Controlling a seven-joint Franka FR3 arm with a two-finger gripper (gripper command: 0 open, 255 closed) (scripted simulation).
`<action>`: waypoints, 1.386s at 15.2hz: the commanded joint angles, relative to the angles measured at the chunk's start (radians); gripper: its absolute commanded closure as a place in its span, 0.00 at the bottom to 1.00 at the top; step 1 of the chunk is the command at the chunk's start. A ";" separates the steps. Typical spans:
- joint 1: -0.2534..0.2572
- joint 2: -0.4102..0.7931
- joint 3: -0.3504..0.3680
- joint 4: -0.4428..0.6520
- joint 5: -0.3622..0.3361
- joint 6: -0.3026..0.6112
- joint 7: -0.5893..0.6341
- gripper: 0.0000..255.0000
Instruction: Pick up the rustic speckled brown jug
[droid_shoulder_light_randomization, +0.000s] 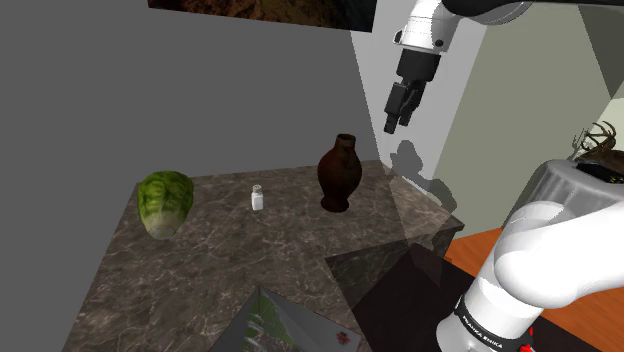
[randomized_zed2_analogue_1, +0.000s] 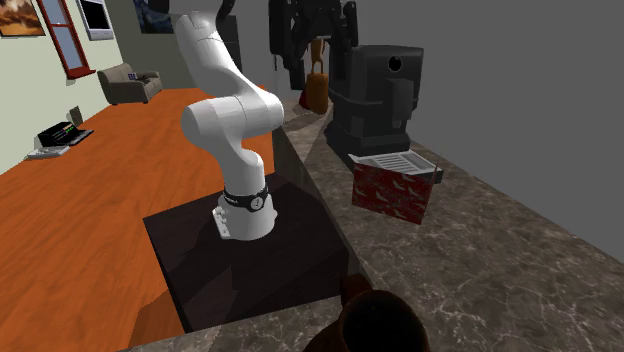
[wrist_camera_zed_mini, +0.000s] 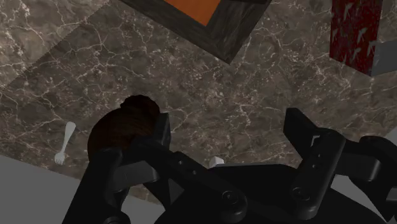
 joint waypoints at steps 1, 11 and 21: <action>0.000 0.000 0.000 0.000 0.000 0.000 0.000 0.00; -0.086 0.345 -0.034 0.101 0.029 0.217 0.172 0.00; -0.155 0.679 -0.097 0.275 0.081 0.349 0.308 0.00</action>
